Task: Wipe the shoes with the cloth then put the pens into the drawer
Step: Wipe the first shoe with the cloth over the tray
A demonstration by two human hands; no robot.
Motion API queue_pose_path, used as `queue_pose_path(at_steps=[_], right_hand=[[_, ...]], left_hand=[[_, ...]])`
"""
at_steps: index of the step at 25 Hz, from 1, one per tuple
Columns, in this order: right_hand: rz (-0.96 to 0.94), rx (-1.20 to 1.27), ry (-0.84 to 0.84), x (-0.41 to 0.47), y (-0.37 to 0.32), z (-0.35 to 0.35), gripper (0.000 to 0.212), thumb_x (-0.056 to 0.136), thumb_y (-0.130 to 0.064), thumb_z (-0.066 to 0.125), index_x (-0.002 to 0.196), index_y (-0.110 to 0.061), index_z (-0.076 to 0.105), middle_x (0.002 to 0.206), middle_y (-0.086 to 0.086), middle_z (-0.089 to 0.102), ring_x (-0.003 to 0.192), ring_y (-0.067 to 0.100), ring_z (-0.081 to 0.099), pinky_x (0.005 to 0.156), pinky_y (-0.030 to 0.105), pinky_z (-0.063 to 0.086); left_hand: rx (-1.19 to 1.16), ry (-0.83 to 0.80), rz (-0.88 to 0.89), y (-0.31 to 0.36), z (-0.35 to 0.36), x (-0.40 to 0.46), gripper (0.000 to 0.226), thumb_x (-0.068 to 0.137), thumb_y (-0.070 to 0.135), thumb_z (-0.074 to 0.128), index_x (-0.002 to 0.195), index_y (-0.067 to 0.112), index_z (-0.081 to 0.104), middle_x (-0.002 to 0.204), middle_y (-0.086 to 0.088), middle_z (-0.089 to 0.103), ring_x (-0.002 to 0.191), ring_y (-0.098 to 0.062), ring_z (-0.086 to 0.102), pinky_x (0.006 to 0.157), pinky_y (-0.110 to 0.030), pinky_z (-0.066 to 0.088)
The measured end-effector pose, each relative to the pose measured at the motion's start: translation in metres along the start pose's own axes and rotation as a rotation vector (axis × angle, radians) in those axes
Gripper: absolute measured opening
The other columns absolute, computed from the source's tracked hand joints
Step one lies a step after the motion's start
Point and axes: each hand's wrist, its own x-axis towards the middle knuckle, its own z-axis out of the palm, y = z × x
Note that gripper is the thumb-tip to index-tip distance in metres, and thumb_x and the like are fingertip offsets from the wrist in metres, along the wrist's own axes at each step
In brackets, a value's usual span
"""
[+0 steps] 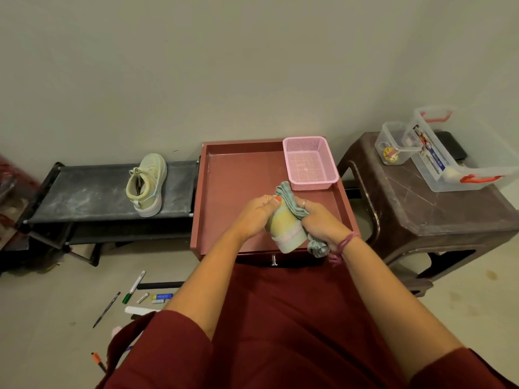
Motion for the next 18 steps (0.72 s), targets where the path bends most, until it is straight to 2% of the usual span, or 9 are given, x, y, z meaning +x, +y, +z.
queue_pose_path(at_steps=[3,4,7,9,11,12,14,16,18], right_hand=[[-0.176,-0.378,0.085,-0.011,-0.007,0.020,0.067,0.084,0.007,0.041,0.147,-0.012,0.031,0.148,-0.004,0.030,0.139,0.014,0.027,0.117,0.030,0.022],[-0.236,-0.516,0.110,-0.016,-0.006,0.031,0.068,0.087,0.002,0.045,0.149,-0.010,0.021,0.153,0.000,0.023,0.143,0.017,0.019,0.118,0.031,0.016],[-0.320,-0.847,0.186,-0.022,-0.004,0.054,0.077,0.090,-0.007,0.051,0.151,-0.012,0.004,0.159,0.006,0.009,0.146,0.022,0.010,0.119,0.034,0.010],[-0.308,-0.805,0.135,-0.009,-0.010,0.045,0.072,0.089,-0.006,0.049,0.151,-0.014,0.013,0.156,0.006,0.021,0.142,0.020,0.024,0.115,0.028,0.020],[-0.156,-0.527,-0.050,0.005,-0.025,0.023,0.063,0.087,0.005,0.042,0.145,-0.018,0.033,0.143,0.007,0.045,0.126,0.020,0.047,0.100,0.022,0.037],[-0.107,-0.392,-0.105,0.009,-0.031,0.016,0.061,0.087,0.009,0.038,0.142,-0.018,0.039,0.137,0.007,0.052,0.121,0.019,0.051,0.096,0.021,0.040],[-0.113,-0.290,-0.102,0.009,-0.038,0.019,0.060,0.086,0.011,0.037,0.140,-0.015,0.042,0.136,0.007,0.051,0.127,0.021,0.047,0.105,0.026,0.037],[-0.197,-0.450,-0.019,0.005,-0.036,0.038,0.059,0.088,0.003,0.040,0.145,-0.009,0.032,0.148,0.009,0.036,0.140,0.022,0.030,0.116,0.027,0.021],[-0.294,-0.622,0.037,-0.004,-0.027,0.053,0.061,0.092,-0.005,0.040,0.149,-0.007,0.018,0.157,0.008,0.016,0.146,0.019,0.012,0.119,0.029,0.008]], left_hand=[[-0.015,0.038,-0.019,0.000,-0.006,0.004,0.025,0.102,0.013,0.041,0.082,0.009,0.056,0.076,-0.003,0.058,0.060,-0.002,0.054,0.057,-0.017,0.043],[-0.028,0.039,-0.034,-0.001,-0.007,0.005,0.024,0.102,0.012,0.042,0.084,0.007,0.057,0.077,-0.004,0.060,0.062,-0.003,0.055,0.057,-0.016,0.044],[-0.120,0.082,-0.053,-0.002,-0.009,0.002,0.024,0.100,0.006,0.041,0.084,0.004,0.059,0.068,0.001,0.064,0.055,0.002,0.058,0.055,-0.012,0.046],[-0.148,0.159,-0.060,-0.004,-0.009,0.000,0.035,0.101,0.009,0.037,0.072,0.011,0.056,0.051,0.010,0.059,0.047,0.003,0.053,0.052,-0.015,0.044],[-0.059,0.227,-0.047,-0.012,-0.007,-0.002,0.042,0.102,0.021,0.038,0.061,0.017,0.049,0.045,0.010,0.050,0.045,-0.006,0.046,0.053,-0.026,0.039],[-0.001,0.250,-0.030,-0.017,-0.006,-0.002,0.043,0.101,0.026,0.038,0.060,0.018,0.048,0.049,0.009,0.048,0.049,-0.010,0.043,0.055,-0.030,0.036],[0.034,0.273,-0.018,-0.019,-0.005,-0.001,0.043,0.103,0.027,0.036,0.064,0.017,0.052,0.059,0.005,0.051,0.057,-0.010,0.044,0.058,-0.031,0.036],[-0.018,0.277,-0.042,-0.014,-0.005,0.000,0.044,0.104,0.023,0.034,0.067,0.018,0.056,0.063,0.007,0.056,0.055,-0.002,0.050,0.056,-0.024,0.040],[-0.092,0.270,-0.051,-0.008,-0.007,-0.002,0.043,0.103,0.018,0.033,0.067,0.019,0.057,0.058,0.013,0.059,0.051,0.007,0.051,0.053,-0.015,0.042]])
